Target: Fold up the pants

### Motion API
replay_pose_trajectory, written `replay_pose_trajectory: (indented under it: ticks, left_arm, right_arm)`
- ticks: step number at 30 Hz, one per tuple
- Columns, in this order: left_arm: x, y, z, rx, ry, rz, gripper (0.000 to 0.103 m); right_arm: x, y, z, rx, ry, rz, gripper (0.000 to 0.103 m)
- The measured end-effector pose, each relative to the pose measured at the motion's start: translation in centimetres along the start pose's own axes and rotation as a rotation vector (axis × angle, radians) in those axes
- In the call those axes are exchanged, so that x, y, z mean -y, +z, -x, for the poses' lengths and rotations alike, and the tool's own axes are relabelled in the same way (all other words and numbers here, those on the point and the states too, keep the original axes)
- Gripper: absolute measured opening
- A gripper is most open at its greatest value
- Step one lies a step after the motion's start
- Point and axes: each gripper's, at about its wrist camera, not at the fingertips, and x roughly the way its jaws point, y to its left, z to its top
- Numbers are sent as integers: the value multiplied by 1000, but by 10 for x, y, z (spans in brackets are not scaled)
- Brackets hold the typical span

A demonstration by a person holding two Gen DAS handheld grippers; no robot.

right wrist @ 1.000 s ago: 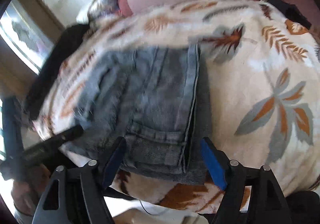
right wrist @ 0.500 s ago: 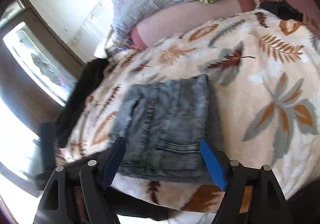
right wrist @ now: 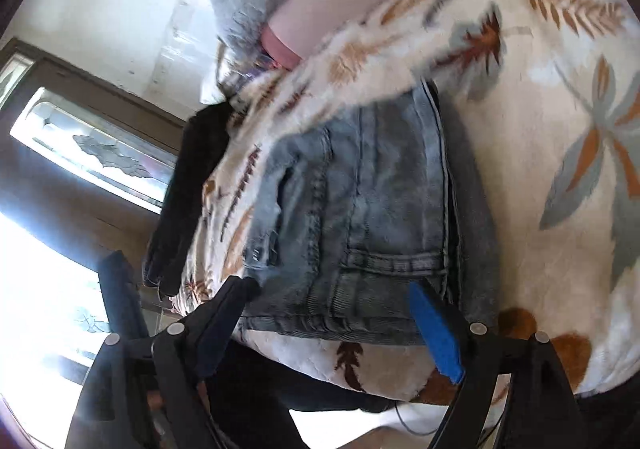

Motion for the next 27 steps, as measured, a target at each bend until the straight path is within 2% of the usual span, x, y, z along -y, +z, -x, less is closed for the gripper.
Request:
replay_pose_trajectory:
  ticks: [8,17,23,27]
  left_arm:
    - [2,4,6,23,19,-14,85]
    - [1,6,9,28,4,-16,85]
    - [-22,25,1,-6,-117,63,85]
    - [-28,43,-14,-41,-224,99,85]
  right_arm:
    - [11,4,20,84,2,-29,85]
    - [32,11,31,63,29,-105,86]
    - [51,31,35,32,54,-176,86]
    - [64,62,17,-52,63,-201,88]
